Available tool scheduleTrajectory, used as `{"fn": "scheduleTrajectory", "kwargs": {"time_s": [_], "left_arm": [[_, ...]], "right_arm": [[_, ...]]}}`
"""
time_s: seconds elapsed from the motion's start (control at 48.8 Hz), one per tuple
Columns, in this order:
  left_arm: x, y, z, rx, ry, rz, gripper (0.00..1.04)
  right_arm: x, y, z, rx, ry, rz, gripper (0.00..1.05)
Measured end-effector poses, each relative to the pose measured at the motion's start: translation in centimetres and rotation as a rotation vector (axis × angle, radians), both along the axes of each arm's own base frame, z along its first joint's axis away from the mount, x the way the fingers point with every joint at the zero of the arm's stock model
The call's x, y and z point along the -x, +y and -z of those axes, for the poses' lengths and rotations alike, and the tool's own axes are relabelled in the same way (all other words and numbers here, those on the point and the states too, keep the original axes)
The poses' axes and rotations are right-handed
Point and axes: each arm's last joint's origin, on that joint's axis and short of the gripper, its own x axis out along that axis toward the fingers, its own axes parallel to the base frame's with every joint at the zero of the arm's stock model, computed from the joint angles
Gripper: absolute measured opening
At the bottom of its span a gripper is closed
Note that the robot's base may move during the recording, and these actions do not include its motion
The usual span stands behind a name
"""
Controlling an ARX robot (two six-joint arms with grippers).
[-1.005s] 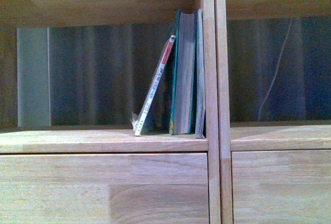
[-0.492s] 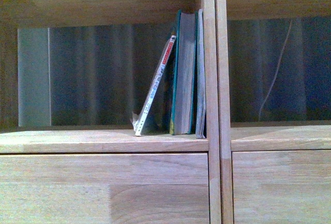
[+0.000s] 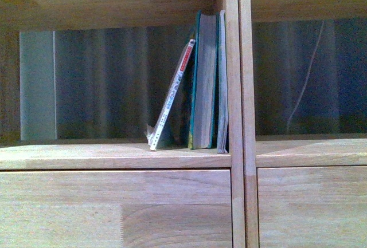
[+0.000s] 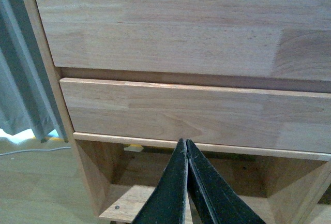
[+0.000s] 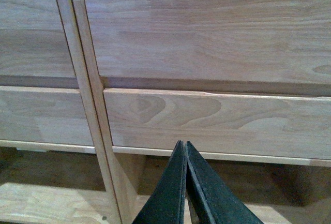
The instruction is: Organize books on shelf
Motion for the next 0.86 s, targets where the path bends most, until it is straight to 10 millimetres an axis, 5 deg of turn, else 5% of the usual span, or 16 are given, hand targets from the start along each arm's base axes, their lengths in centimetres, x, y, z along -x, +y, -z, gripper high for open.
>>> {"fn": "scheduleTrajectory", "kwargs": {"time_s": [0.246,0.636,0.759,0.861], "left_arm": [[0.0,0.0,0.01,0.001,0.002,0.0,0.1],[0.0,0.0,0.02,0.001,0.002,0.0,0.7],[0.0,0.0,0.02,0.0,0.002,0.0,0.96],[0.0,0.0,0.02,0.0,0.002,0.0,0.97]], "right_arm": [[0.0,0.0,0.0,0.002,0.0,0.0,0.04],[0.0,0.0,0.0,0.002,0.0,0.0,0.62],[0.0,0.0,0.0,0.002,0.0,0.0,0.87],[0.0,0.0,0.0,0.002,0.0,0.0,0.98]]}}
